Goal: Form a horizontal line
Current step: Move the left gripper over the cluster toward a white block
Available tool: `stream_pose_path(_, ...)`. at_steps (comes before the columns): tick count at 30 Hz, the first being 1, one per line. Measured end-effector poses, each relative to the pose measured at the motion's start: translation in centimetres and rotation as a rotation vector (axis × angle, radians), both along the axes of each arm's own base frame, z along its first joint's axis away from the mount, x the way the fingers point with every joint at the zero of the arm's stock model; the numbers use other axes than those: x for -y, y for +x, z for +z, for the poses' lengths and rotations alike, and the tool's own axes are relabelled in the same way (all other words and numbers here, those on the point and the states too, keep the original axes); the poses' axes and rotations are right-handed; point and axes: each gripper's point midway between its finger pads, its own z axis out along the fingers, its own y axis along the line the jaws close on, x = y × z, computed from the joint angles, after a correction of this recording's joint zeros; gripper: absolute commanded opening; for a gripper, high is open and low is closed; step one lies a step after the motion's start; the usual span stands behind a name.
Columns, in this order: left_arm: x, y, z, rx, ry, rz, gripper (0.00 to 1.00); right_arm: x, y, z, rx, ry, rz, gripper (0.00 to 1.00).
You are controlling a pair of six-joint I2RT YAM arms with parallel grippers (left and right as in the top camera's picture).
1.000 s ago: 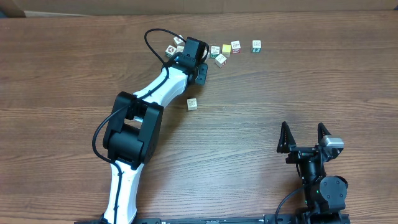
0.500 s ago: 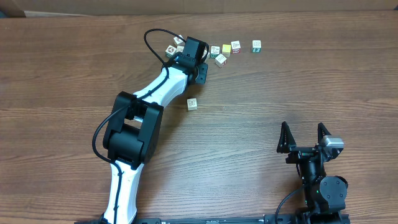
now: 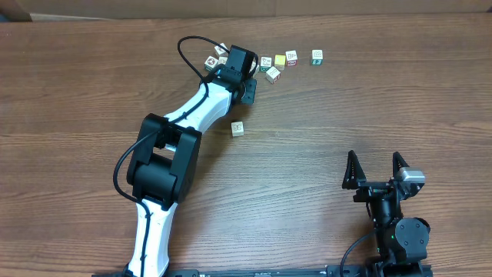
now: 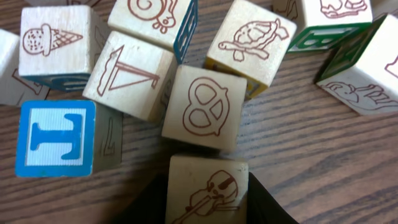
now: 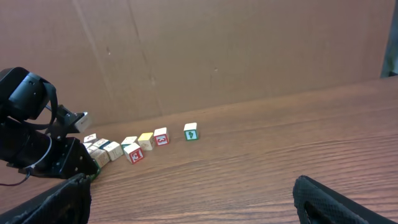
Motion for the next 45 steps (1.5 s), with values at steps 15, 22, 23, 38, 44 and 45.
stream_pose_path(15, 1.6, -3.7, 0.7, -0.170, -0.140, -0.007, 0.36, 0.0, 0.0, 0.0, 0.001, 0.000, 0.000, 1.00)
stream_pose_path(22, 1.6, -4.4, 2.4, -0.193, -0.183, 0.043, 0.50, 0.0, 0.0, 0.0, 0.000, 0.000, 0.000, 1.00)
stream_pose_path(23, 1.6, -4.5, 2.4, -0.196, -0.185, 0.049, 0.53, 0.0, 0.0, 0.0, 0.001, 0.000, 0.000, 1.00)
stream_pose_path(38, 1.7, -3.8, 2.8, -0.171, -0.209, 0.076, 0.04, 0.0, 0.0, 0.0, 0.000, 0.000, 0.000, 1.00)
stream_pose_path(44, 1.0, -4.3, 2.4, -0.198, -0.189, 0.091, 0.04, 0.0, 0.0, 0.0, 0.000, 0.000, 0.000, 1.00)
stream_pose_path(45, 0.8, -4.3, 2.4, -0.202, -0.184, 0.096, 0.04, 0.0, 0.0, 0.0, 0.000, 0.000, 0.000, 1.00)
